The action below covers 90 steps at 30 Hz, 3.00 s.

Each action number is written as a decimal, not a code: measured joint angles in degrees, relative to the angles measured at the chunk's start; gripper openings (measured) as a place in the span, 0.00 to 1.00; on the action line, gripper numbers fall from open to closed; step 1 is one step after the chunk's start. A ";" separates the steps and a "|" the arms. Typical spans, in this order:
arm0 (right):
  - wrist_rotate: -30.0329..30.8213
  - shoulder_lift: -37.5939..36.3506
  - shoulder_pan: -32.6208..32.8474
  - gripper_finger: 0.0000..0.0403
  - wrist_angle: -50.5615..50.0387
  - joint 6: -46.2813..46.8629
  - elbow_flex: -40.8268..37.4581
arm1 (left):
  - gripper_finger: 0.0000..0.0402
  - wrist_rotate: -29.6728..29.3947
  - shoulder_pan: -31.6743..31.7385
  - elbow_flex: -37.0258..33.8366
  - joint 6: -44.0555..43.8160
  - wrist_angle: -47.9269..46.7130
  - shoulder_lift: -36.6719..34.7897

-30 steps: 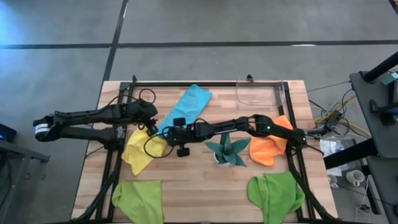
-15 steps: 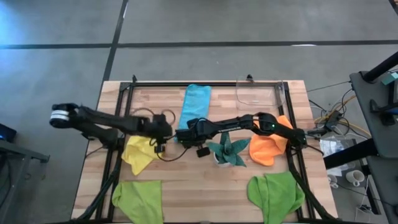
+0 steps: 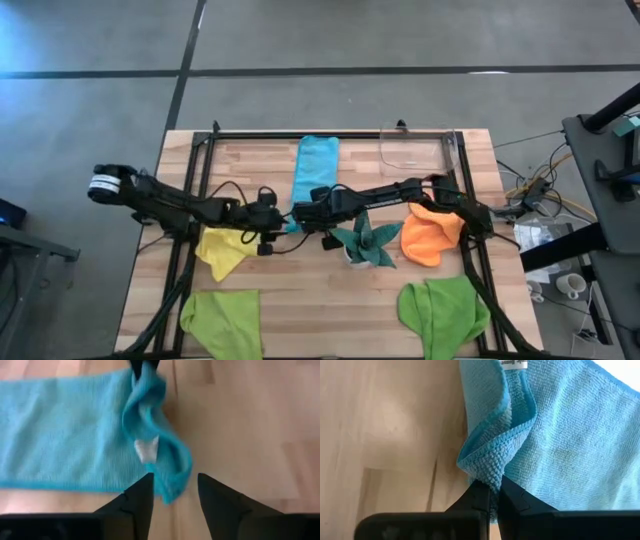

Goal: Fold microfiber towels
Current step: Fold the blue microfiber cloth

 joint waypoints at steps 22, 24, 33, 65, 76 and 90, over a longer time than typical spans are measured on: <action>0.00 -7.11 0.06 0.02 7.49 4.16 -9.37 | 0.61 4.08 -0.13 1.20 -5.16 13.42 13.00; 0.02 -7.16 0.06 0.02 7.78 4.81 -9.40 | 0.61 3.91 -0.33 1.22 -5.93 12.72 12.02; 0.03 -7.19 0.06 0.02 7.26 7.62 -9.60 | 0.61 4.21 -3.31 1.79 -6.19 7.47 3.32; 0.30 -7.26 0.59 0.02 5.10 9.36 -9.70 | 0.13 -3.33 -6.89 2.86 -18.10 15.29 14.42; -0.32 -7.30 2.44 0.02 6.46 9.35 -4.76 | 0.00 -7.22 -6.47 3.30 -18.55 -15.08 -10.35; -6.78 -7.32 11.39 0.02 7.72 9.77 0.65 | 0.00 -16.60 -22.70 10.49 -28.11 -22.62 -10.72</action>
